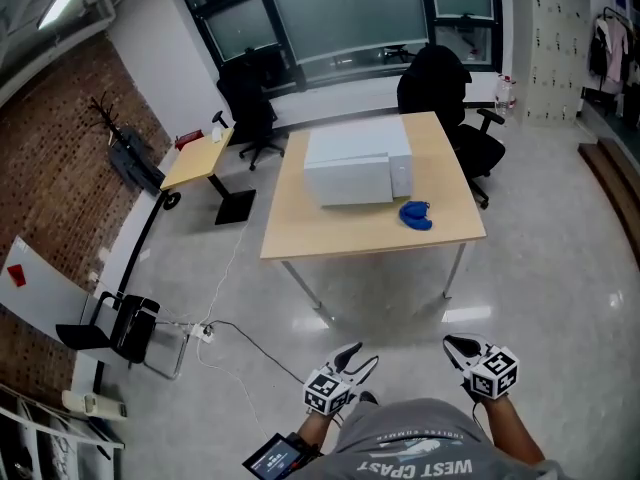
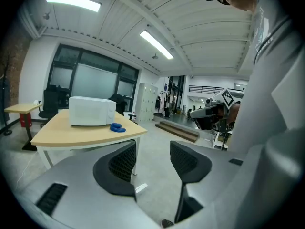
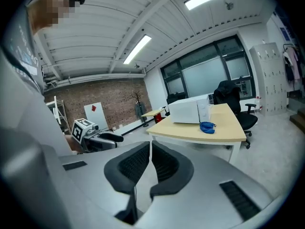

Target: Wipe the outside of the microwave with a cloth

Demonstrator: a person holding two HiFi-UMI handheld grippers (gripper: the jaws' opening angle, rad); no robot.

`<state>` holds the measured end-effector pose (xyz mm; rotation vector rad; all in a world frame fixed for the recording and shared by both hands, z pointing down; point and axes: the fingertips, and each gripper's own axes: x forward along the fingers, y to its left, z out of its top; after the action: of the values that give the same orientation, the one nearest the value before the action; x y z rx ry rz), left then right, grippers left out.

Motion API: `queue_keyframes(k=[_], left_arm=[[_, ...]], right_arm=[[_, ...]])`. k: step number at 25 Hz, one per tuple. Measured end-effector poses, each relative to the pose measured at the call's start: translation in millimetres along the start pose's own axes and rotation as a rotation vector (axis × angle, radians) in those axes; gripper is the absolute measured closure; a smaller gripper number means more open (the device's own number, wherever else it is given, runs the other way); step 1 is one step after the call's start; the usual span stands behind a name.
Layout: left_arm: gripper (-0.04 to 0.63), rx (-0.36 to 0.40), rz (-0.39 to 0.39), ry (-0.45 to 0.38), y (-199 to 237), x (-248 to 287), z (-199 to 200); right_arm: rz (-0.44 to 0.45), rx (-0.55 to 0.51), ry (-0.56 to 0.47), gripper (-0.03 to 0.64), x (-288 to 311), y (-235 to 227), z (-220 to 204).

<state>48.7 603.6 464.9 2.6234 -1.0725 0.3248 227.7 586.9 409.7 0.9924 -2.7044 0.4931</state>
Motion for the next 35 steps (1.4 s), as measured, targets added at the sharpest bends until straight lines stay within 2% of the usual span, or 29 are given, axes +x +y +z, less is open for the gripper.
queue_keyframes(k=[4,14,35], left_arm=[[0.354,0.009,0.003,0.005,-9,-5,-4],[0.354,0.000,0.023,0.005,-17,-14,-11],[0.354,0.014,0.001,0.013,-17,5,-6]], right_arm=[[-0.001,0.004,-0.023,0.589,-7,3,-4],[0.009,-0.005,0.001,0.589,-11,7,-14],[0.003,0.001,0.020,0.589,-13,-8,-12]])
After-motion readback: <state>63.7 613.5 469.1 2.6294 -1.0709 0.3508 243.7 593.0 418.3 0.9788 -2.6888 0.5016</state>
